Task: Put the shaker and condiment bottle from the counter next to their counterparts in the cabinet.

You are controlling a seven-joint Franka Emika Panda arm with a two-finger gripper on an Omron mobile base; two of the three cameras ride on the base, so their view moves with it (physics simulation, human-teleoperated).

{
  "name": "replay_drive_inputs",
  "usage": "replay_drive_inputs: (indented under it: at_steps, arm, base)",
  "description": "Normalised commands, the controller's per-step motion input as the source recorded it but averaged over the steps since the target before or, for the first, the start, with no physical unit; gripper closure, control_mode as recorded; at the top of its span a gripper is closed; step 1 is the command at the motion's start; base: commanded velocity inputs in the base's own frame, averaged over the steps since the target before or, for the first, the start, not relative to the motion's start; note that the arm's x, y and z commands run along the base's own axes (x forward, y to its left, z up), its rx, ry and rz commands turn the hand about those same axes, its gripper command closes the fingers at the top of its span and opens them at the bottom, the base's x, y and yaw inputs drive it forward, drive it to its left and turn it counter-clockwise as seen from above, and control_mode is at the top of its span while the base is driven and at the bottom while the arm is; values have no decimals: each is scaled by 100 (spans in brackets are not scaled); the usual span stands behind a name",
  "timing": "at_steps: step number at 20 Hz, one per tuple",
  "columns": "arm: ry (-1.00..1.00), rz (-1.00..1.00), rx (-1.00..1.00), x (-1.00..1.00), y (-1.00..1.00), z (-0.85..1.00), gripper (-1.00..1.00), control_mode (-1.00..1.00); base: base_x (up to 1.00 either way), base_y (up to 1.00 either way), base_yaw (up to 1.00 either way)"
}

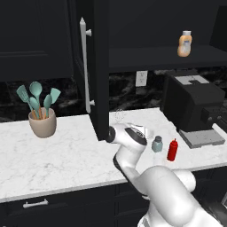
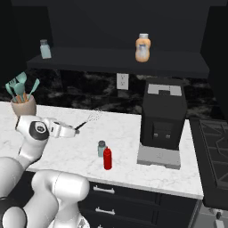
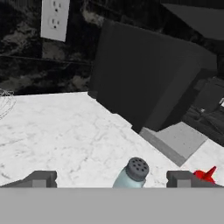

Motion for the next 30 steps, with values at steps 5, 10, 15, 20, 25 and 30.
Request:
replay_drive_inputs:
  at_steps: [5,10,15,20,25,30]
  arm:
    - [-13,-26,-2,1,3,-2,-100,-100]
    - [0,-41,0,0,8,-19,-100,-100]
    - [0,-16,0,1,0,-13,-100,-100]
    - [0,-3,-1,8,-8,-13,-100,-100]
    - [-12,0,-2,0,-18,-44,-100,-100]
    - [-14,-4,-1,-12,-19,-26,-100,-100]
  base:
    - [0,0,0]
    - [0,0,0]
    - [0,0,0]
    - [0,0,0]
    - [0,0,0]
    - [0,0,0]
